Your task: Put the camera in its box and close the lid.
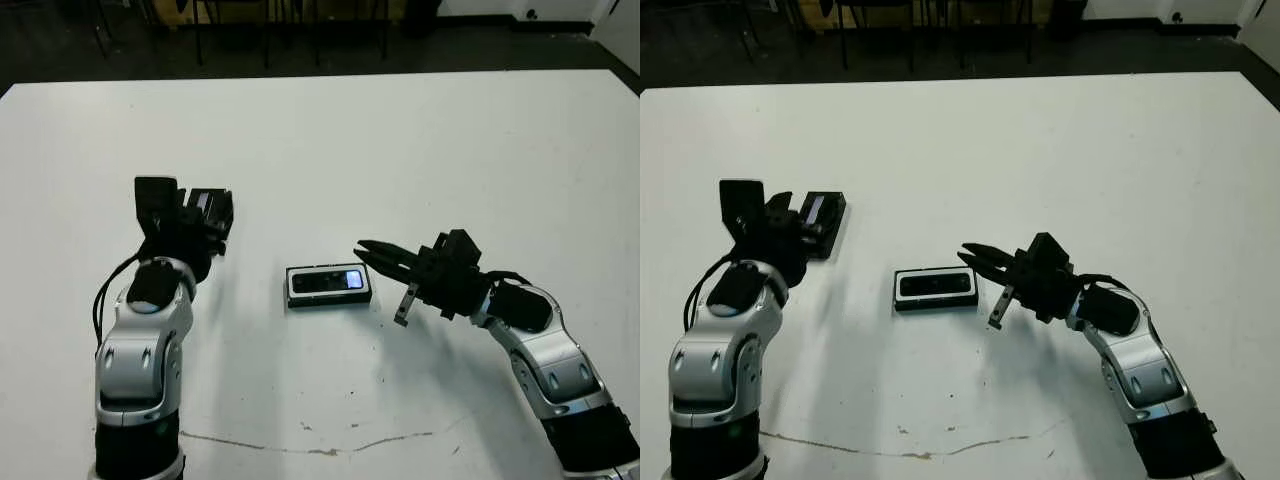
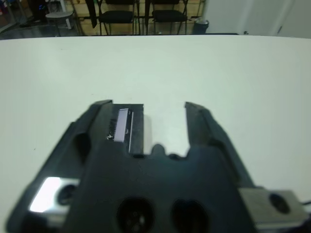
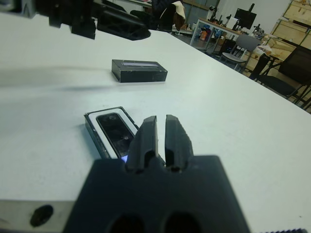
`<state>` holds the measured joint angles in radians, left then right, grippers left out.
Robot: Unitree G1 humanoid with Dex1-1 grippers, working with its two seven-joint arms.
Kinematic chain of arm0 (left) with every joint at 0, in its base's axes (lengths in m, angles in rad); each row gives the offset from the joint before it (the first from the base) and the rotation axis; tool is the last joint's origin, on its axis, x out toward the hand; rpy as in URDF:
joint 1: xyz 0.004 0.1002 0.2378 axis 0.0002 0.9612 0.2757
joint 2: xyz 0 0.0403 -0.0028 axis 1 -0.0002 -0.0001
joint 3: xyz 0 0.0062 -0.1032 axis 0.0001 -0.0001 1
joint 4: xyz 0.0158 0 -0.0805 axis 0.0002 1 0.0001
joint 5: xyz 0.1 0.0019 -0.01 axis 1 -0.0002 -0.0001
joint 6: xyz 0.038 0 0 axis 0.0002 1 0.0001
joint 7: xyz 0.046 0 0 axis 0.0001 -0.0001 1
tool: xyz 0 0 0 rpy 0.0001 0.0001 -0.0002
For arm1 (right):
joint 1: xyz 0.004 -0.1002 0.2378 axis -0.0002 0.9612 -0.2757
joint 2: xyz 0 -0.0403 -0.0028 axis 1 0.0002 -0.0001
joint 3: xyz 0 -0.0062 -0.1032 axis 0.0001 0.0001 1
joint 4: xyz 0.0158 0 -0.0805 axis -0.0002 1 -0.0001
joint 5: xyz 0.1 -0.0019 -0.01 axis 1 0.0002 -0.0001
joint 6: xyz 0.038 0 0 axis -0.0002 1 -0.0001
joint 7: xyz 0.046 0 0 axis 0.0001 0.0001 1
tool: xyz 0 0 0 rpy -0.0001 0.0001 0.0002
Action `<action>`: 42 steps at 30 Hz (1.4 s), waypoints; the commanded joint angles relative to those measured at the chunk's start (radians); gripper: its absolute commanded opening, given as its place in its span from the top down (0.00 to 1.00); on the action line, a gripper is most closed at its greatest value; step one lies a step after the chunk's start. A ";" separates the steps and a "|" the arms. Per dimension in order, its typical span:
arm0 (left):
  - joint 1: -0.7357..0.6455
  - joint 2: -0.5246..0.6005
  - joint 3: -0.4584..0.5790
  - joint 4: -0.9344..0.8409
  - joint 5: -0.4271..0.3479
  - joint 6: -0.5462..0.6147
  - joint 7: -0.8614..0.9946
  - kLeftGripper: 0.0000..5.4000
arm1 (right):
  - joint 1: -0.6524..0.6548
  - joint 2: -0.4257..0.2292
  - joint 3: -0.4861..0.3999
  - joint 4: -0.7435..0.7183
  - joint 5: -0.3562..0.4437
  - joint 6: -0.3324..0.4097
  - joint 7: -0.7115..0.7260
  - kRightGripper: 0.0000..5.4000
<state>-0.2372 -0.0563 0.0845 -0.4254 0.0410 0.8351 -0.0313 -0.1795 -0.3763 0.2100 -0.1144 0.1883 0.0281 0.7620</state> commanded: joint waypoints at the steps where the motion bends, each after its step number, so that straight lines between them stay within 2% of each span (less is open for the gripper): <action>1: -0.039 -0.015 0.018 0.049 -0.007 0.041 0.046 0.20 | 0.005 -0.014 -0.006 -0.005 -0.010 0.003 -0.001 1.00; 4: -0.069 0.005 0.025 0.091 -0.014 0.048 0.051 0.10 | 0.010 -0.012 -0.006 -0.015 -0.003 0.021 -0.003 1.00; 7: -0.085 0.045 -0.004 0.117 0.021 0.061 0.062 0.00 | 0.011 -0.017 -0.005 -0.019 -0.008 0.020 -0.001 1.00; 9: -0.088 0.054 -0.011 0.124 0.033 0.058 0.077 0.00 | 0.009 -0.020 -0.005 -0.012 -0.011 0.003 0.006 1.00; 14: -0.093 0.072 -0.009 0.148 0.041 0.040 0.095 0.00 | 0.007 -0.022 -0.007 -0.017 0.004 0.023 0.012 1.00; 20: -0.132 0.103 0.023 0.191 -0.011 0.096 0.048 0.00 | 0.009 -0.022 -0.006 -0.020 -0.002 0.002 0.013 1.00; 31: -0.183 0.094 0.127 0.262 -0.178 0.154 -0.006 0.00 | 0.022 -0.030 -0.006 -0.044 -0.016 0.017 -0.001 1.00; 35: -0.177 0.102 0.104 0.275 -0.167 0.126 0.022 0.00 | 0.032 -0.022 -0.013 -0.040 0.011 0.018 0.007 1.00; 42: -0.158 0.138 0.069 0.300 -0.152 0.092 0.017 0.00 | 0.036 -0.020 -0.009 -0.038 0.000 0.007 0.005 1.00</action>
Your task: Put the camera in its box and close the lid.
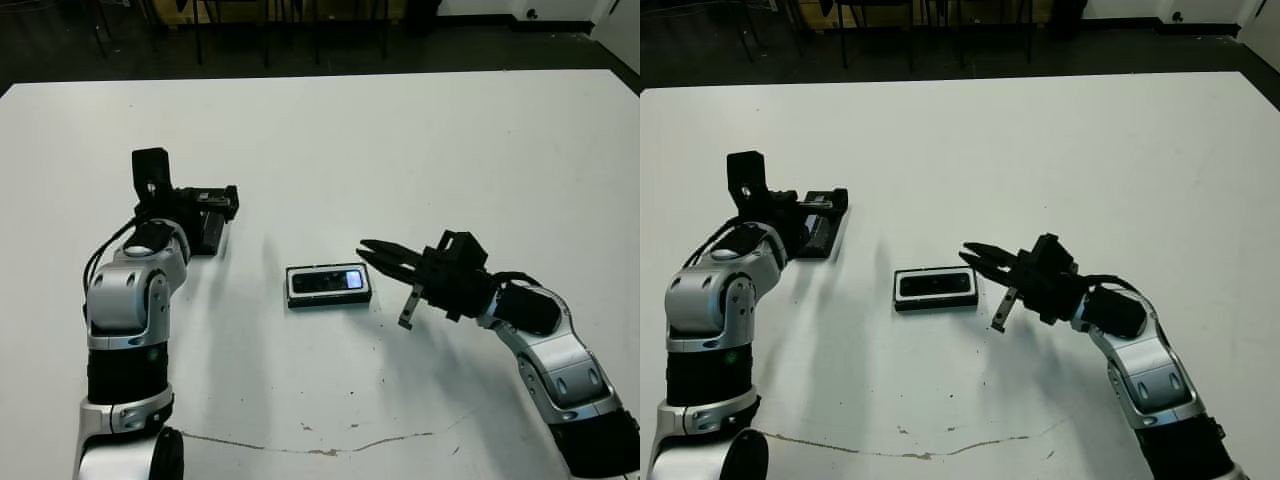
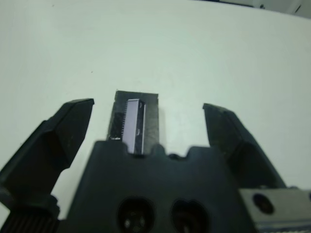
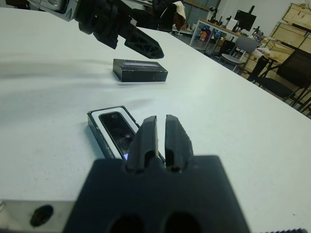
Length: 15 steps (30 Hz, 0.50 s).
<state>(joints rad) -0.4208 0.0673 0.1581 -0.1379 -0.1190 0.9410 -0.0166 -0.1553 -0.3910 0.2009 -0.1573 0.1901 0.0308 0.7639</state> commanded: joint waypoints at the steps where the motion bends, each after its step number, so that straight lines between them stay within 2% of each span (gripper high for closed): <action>1: 0.031 0.014 -0.007 0.009 0.005 -0.021 0.001 0.00 | 0.011 -0.007 0.000 0.002 0.002 0.013 0.004 1.00; 8: 0.045 0.038 -0.021 0.018 -0.001 -0.032 -0.016 0.00 | 0.017 -0.012 0.003 -0.014 0.006 0.055 0.006 1.00; 15: 0.051 0.036 -0.011 0.037 -0.022 -0.008 -0.034 0.00 | 0.018 -0.004 -0.001 -0.001 0.032 0.043 0.022 1.00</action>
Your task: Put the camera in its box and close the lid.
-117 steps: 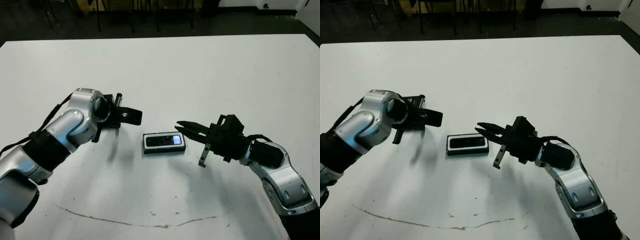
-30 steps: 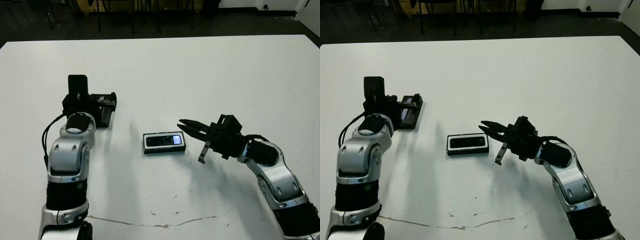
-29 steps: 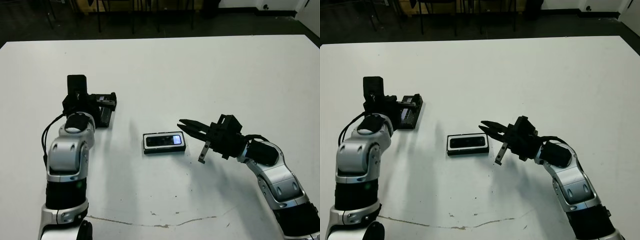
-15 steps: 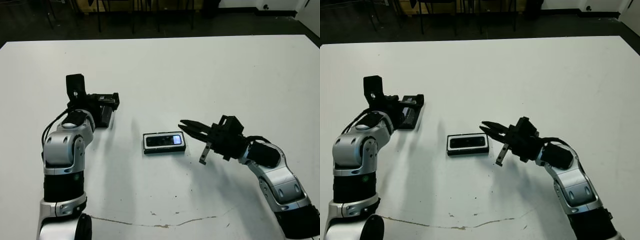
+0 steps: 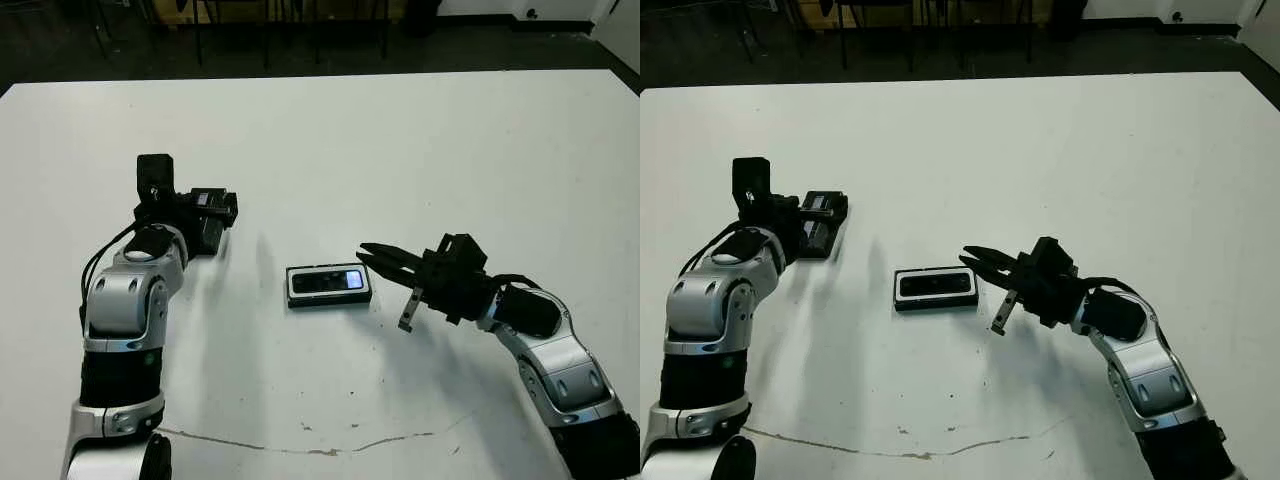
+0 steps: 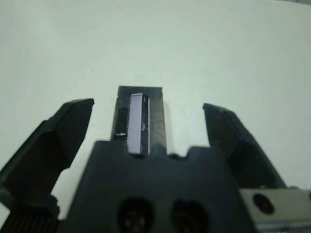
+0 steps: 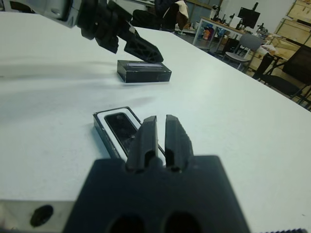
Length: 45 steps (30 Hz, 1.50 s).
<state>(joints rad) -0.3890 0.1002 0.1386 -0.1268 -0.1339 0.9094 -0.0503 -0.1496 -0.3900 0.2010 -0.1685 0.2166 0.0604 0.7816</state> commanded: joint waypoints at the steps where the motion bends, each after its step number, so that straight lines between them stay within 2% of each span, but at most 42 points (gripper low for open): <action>1: 0.021 0.010 0.005 0.031 -0.010 0.024 -0.007 0.00 | 0.013 -0.005 -0.001 0.009 0.007 0.016 0.004 1.00; 13: 0.024 0.019 0.005 0.083 -0.017 0.029 -0.004 0.00 | 0.019 0.008 -0.007 0.024 0.016 -0.006 0.000 1.00; 29: 0.060 0.050 -0.044 0.124 0.002 0.003 -0.039 0.00 | 0.022 0.011 -0.010 0.019 0.038 0.013 0.001 1.00; 41: 0.072 0.040 -0.043 0.126 0.012 0.057 -0.003 0.00 | 0.025 0.008 -0.005 0.012 0.028 0.015 -0.010 1.00; 45: 0.081 0.037 -0.049 0.117 0.020 0.054 0.024 0.09 | 0.025 0.013 -0.006 0.020 0.039 0.011 -0.001 1.00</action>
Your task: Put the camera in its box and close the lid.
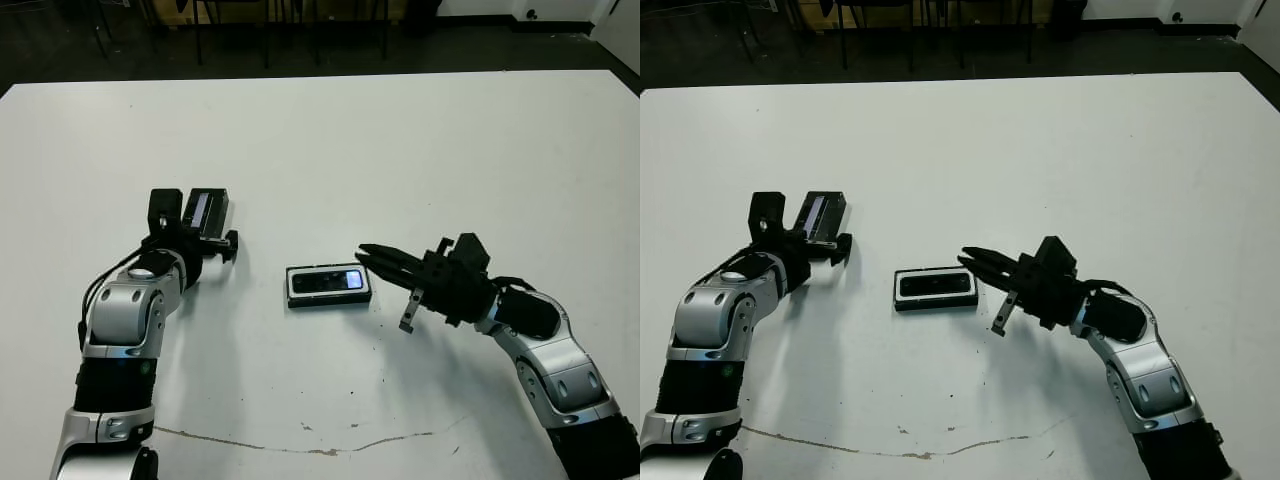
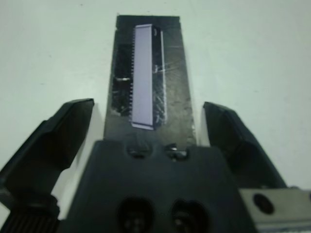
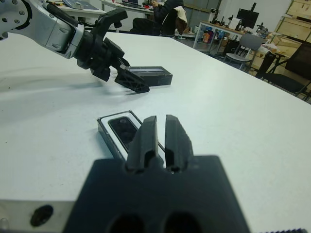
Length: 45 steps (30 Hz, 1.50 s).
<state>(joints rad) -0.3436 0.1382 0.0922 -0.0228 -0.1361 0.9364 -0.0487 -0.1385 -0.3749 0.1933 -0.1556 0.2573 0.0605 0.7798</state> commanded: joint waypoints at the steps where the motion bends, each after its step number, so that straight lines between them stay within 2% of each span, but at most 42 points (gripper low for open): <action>1: 0.037 -0.007 0.002 0.014 0.021 0.022 0.031 0.12 | 0.013 -0.003 0.003 0.007 -0.007 0.009 -0.001 1.00; 7: 0.057 -0.075 0.037 0.013 0.034 -0.047 0.113 0.33 | 0.016 0.001 0.002 0.006 -0.013 0.001 -0.006 1.00; 12: 0.064 -0.092 0.035 0.009 0.039 -0.072 0.141 0.49 | 0.015 -0.011 0.006 -0.019 -0.029 0.029 -0.018 1.00; 16: 0.077 -0.079 0.013 0.002 0.052 -0.095 0.125 0.50 | 0.012 -0.012 0.008 -0.011 -0.034 0.015 -0.017 1.00; 21: 0.087 -0.065 -0.006 -0.013 0.063 -0.091 0.111 0.50 | 0.015 -0.008 0.003 -0.016 -0.016 0.040 -0.016 1.00; 24: 0.100 -0.053 -0.026 -0.043 0.065 -0.090 0.087 0.50 | 0.017 0.000 0.000 0.000 -0.006 0.031 -0.011 1.00; 29: 0.146 -0.022 -0.049 -0.117 0.054 -0.142 0.017 0.50 | 0.021 0.001 0.004 0.006 -0.019 0.015 -0.018 1.00; 34: 0.179 0.038 -0.047 -0.230 0.027 -0.161 -0.084 0.50 | 0.021 0.012 -0.011 0.021 0.001 0.030 -0.024 1.00; 37: 0.182 0.113 -0.038 -0.280 -0.015 -0.156 -0.186 0.50 | 0.004 -0.002 -0.028 0.023 -0.007 0.031 -0.026 1.00; 41: 0.167 0.281 -0.053 -0.280 -0.049 -0.210 -0.383 0.50 | -0.025 -0.023 -0.063 0.015 0.000 0.085 -0.039 1.00; 45: 0.134 0.384 -0.058 -0.223 -0.084 -0.257 -0.533 0.50 | -0.057 -0.041 -0.095 0.014 -0.018 0.145 -0.080 1.00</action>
<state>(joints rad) -0.1991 0.4863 0.0436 -0.2771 -0.2082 0.6906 -0.5411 -0.1887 -0.3943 0.1115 -0.1439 0.2557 0.1741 0.7160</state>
